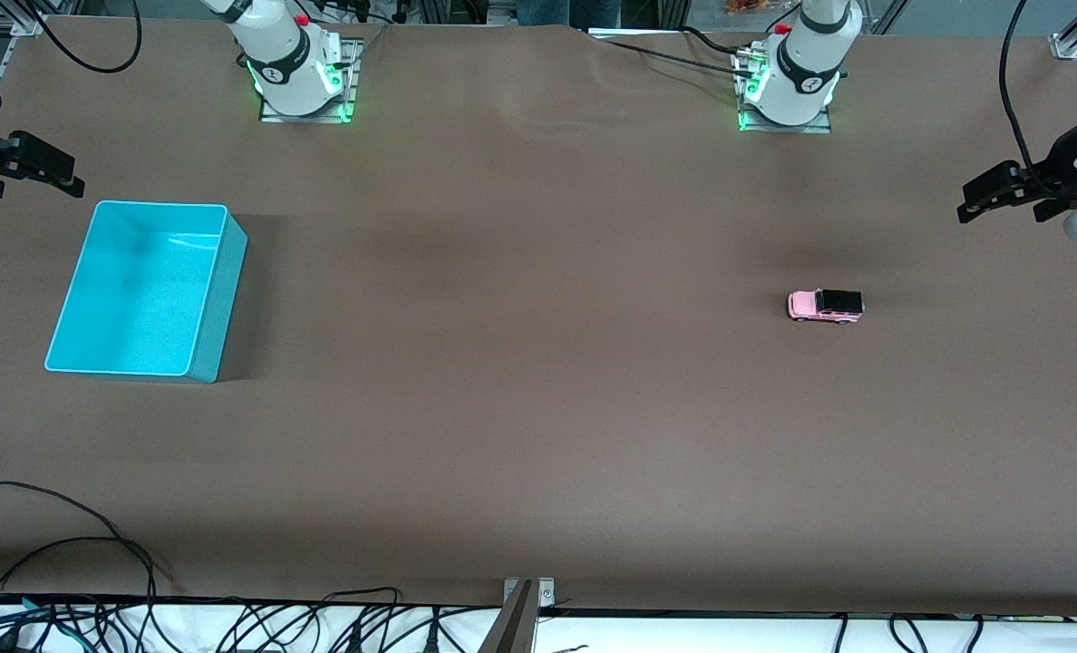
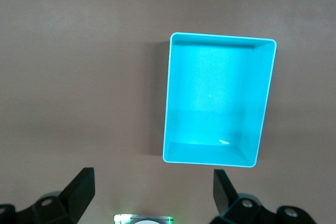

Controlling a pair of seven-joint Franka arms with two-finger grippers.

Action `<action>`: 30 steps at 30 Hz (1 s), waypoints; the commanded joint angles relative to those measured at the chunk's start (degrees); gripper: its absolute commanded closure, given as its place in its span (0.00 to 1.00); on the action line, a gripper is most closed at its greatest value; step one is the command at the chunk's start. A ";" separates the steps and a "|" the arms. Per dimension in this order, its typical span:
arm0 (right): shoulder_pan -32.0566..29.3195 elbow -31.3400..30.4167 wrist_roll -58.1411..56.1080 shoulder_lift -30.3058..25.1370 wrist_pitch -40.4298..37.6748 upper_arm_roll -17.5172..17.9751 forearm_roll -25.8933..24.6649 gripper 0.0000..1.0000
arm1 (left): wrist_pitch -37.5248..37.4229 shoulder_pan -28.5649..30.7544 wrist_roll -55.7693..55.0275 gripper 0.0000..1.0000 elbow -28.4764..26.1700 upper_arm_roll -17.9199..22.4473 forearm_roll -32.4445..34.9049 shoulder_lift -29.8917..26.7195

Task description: Wind and store pink jeep toy

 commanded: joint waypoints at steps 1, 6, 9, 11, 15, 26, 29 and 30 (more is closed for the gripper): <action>0.19 1.55 0.50 0.60 -0.96 -0.01 -0.07 0.00 | 0.01 0.20 0.15 0.00 -0.21 -0.33 0.47 -0.40; 0.19 1.55 0.50 0.60 -1.14 -0.01 -0.07 0.00 | 0.09 0.20 0.15 0.00 -0.21 -0.33 0.21 -0.48; 0.10 1.55 0.50 0.60 -1.05 -0.01 -0.07 0.00 | 0.09 0.11 0.15 0.00 -0.21 -0.33 0.21 -0.48; 0.10 1.64 0.32 0.51 -1.14 -0.10 -0.07 0.00 | 0.18 -0.06 0.15 0.00 -0.21 -0.41 0.21 -0.40; 0.01 1.55 0.15 0.51 -1.22 -0.10 -0.07 0.00 | 1.23 -0.33 0.15 0.00 -0.12 -0.41 -0.31 -0.13; 0.01 1.64 -0.38 0.42 -1.40 -0.19 -0.07 0.00 | 3.43 -1.20 -0.03 0.00 1.02 -0.41 -0.76 2.06; 0.01 1.64 -0.47 0.42 -1.40 -0.19 -0.16 0.00 | 3.43 -1.38 -0.03 0.00 2.24 -0.41 -0.67 2.41; 0.01 1.64 -0.47 0.42 -1.40 -0.19 -0.16 0.00 | 3.43 -1.38 -0.11 0.00 2.77 -0.41 -0.67 2.59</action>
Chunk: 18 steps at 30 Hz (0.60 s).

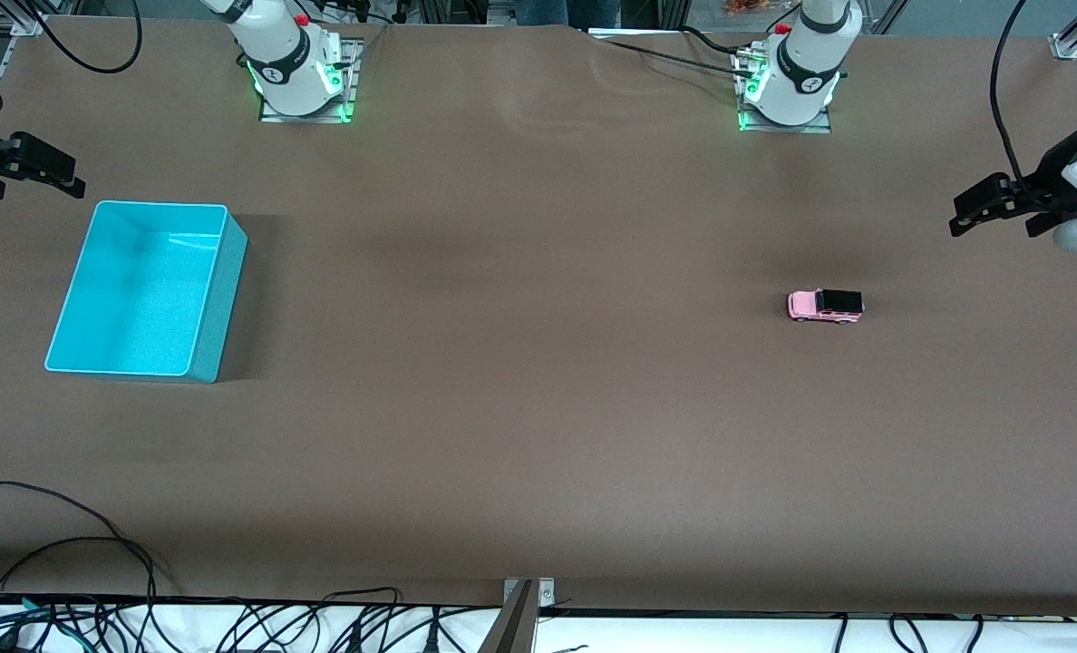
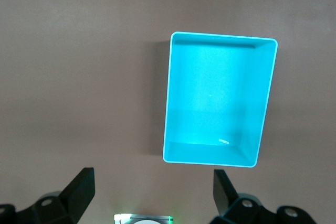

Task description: Wind and store pink jeep toy

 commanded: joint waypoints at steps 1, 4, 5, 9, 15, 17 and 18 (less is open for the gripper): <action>-0.07 1.64 -0.46 0.38 -1.40 -0.18 -0.16 0.00 | 0.02 -0.56 -0.11 0.00 3.24 0.15 -0.49 1.84; -0.07 1.64 -0.46 0.38 -1.40 -0.18 -0.16 0.00 | -0.07 -0.64 -0.20 0.00 4.74 0.15 -0.58 2.99; -0.07 1.64 -0.46 0.38 -1.48 -0.18 -0.16 0.00 | -0.07 -0.65 -0.20 0.00 5.00 0.15 -0.58 3.16; 0.02 1.64 0.24 0.38 -1.48 -0.09 -0.07 0.00 | -0.07 -0.73 -0.38 0.00 5.62 0.15 -0.58 3.78; 0.02 1.64 -0.20 0.38 -1.48 -0.09 -0.07 0.00 | -0.07 -0.73 -0.38 0.00 5.62 0.15 -0.67 3.78; 0.02 1.64 -0.02 0.38 -1.48 -0.09 -0.07 0.00 | -0.07 -0.73 -0.38 0.00 5.53 0.15 -0.58 3.78; 0.02 1.64 0.15 0.46 -1.48 -0.09 -0.07 0.00 | -0.07 -0.73 -0.46 0.00 5.53 0.15 -0.67 3.78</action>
